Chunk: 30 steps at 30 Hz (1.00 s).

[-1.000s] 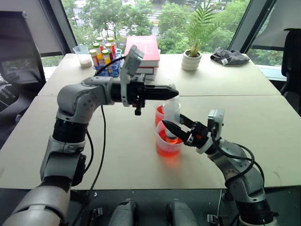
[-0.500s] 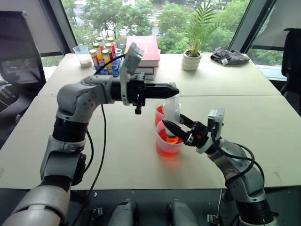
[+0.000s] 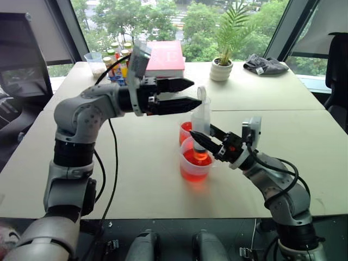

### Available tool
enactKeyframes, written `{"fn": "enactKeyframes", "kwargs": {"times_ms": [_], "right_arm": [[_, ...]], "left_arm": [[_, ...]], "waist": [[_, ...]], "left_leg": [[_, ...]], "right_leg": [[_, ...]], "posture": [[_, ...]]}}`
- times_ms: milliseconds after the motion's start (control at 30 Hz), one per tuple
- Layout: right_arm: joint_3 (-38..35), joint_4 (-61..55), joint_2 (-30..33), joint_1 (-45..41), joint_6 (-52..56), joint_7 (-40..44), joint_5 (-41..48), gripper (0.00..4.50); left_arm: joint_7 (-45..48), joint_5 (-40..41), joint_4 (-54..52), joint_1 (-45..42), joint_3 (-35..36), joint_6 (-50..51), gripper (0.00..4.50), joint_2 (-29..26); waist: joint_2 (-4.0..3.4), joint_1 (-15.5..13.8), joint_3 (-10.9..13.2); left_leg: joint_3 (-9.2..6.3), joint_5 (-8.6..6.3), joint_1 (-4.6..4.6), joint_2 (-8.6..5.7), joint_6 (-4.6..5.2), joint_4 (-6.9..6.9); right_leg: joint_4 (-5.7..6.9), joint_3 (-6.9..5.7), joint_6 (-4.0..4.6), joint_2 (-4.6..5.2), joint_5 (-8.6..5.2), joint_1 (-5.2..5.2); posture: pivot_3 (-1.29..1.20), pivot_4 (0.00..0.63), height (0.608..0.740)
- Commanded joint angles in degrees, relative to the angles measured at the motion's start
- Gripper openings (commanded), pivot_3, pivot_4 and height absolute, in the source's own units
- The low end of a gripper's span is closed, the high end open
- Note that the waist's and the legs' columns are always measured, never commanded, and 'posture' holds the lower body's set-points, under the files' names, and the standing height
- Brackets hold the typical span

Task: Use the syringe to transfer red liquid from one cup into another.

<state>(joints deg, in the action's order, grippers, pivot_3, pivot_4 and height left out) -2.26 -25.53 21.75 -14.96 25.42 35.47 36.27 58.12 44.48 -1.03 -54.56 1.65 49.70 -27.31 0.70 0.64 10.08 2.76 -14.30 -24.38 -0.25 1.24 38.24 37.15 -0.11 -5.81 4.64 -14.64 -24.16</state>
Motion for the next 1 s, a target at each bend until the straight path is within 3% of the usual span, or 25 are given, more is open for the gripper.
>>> {"fn": "enactKeyframes", "kwargs": {"times_ms": [33, 233, 367, 500, 733, 1000], "right_arm": [[-2.5, -3.8, 0.8, -1.6, 1.1, -1.1, 3.0, 1.36], [-5.5, -5.1, 1.8, -7.8, 5.3, -4.2, 8.3, 1.36], [-7.4, 6.4, 2.0, -22.3, 5.4, -4.6, 8.6, 1.36], [-5.2, 18.1, 0.8, -27.6, -1.0, -0.6, 2.4, 1.36], [-1.8, 31.7, -3.4, -27.7, -13.5, 5.9, -5.8, 1.36], [-1.2, 35.8, -5.9, -26.3, -18.8, 7.7, -9.3, 1.36]], "left_arm": [[-1.4, 0.6, -3.3, 1.1, 2.7, -0.1, 4.44, -2.1], [-4.2, 0.0, -4.4, 3.8, 4.9, -0.8, 4.44, -5.4], [-5.9, -1.5, -4.3, 4.1, 4.8, -3.3, 4.44, -5.1], [-6.9, -2.2, -4.6, 4.2, 4.2, -4.9, 4.44, -3.9], [-7.6, -3.5, -4.0, 2.4, 3.1, -6.4, 4.44, -2.2], [-5.0, -5.1, 0.7, -3.1, 1.3, -8.5, 4.44, -0.7]], "waist": [[0.00, 0.0, 0.0], [0.00, 0.1, 0.0], [-0.01, 0.1, 0.0], [0.04, -0.2, 0.0], [0.03, 0.1, 0.0], [0.02, 0.1, 0.0]], "left_leg": [[0.00, 0.00, 0.00, 0.00, 0.00, 0.00], [0.02, 0.00, 0.00, 0.00, 0.00, 0.00], [0.04, 0.01, 0.00, 0.00, -0.01, 0.01], [-0.05, 0.01, -0.01, 0.00, -0.02, -0.06], [0.09, 0.00, -0.07, -0.02, -0.01, -0.08], [0.09, 0.01, -0.06, -0.01, -0.03, -0.06]], "right_leg": [[0.00, 0.00, 0.00, 0.00, 0.00, 0.00], [0.01, 0.00, 0.01, 0.03, 0.01, -0.02], [0.02, 0.00, 0.02, 0.04, 0.02, -0.04], [-0.01, -0.05, 0.02, 0.01, 0.01, -0.03], [-0.06, 0.01, 0.01, 0.05, 0.01, -0.09], [0.00, 0.00, 0.00, 0.03, 0.02, -0.11]], "posture": [[0.00, 0.150, 0.740], [0.00, 0.150, 0.740], [0.00, 0.150, 0.740], [0.00, 0.150, 0.740], [0.00, 0.150, 0.740], [0.00, 0.150, 0.740]]}}
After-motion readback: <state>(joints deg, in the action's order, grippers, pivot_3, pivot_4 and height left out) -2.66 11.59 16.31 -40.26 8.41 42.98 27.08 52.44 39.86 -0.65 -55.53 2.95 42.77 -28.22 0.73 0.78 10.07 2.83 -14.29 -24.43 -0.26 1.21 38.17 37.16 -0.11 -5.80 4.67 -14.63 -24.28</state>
